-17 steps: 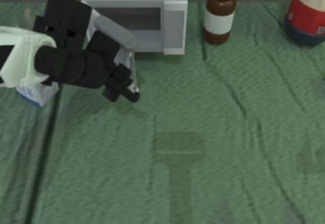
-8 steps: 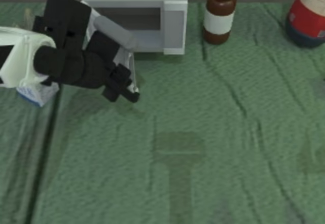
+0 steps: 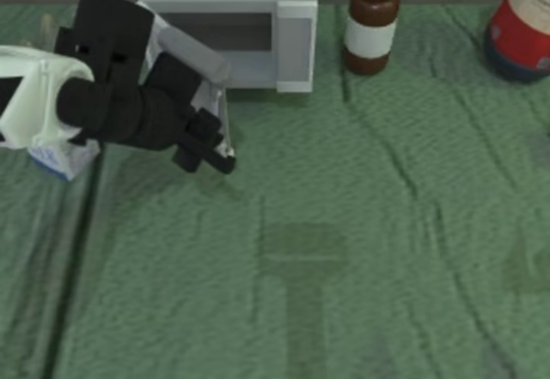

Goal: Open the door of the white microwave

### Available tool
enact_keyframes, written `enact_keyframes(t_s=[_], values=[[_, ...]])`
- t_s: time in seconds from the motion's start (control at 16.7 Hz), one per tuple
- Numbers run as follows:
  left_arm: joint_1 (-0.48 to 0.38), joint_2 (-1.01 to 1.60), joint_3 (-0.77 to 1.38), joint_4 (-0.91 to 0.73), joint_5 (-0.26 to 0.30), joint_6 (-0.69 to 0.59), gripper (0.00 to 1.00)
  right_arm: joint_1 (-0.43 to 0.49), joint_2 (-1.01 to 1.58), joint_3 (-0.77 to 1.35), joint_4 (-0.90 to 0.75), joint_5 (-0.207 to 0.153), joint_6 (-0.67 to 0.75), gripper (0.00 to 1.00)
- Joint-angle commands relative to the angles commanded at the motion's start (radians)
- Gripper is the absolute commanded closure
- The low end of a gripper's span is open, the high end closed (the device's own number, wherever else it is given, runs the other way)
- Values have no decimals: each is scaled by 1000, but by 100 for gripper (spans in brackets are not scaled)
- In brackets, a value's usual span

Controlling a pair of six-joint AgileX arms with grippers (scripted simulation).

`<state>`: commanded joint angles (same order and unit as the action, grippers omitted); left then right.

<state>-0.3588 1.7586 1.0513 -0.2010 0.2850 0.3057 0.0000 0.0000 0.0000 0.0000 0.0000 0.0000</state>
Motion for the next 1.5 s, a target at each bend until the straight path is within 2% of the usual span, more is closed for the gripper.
enact_keyframes(t_s=[0.36, 0.84, 1.5], values=[[-6, 0, -2, -2, 9, -2, 100, 0, 0, 0, 0, 0, 0, 0], [38, -11, -8, -30, 62, 86, 100, 0, 0, 0, 0, 0, 0, 0], [38, -11, -8, -30, 64, 88, 100, 0, 0, 0, 0, 0, 0, 0]])
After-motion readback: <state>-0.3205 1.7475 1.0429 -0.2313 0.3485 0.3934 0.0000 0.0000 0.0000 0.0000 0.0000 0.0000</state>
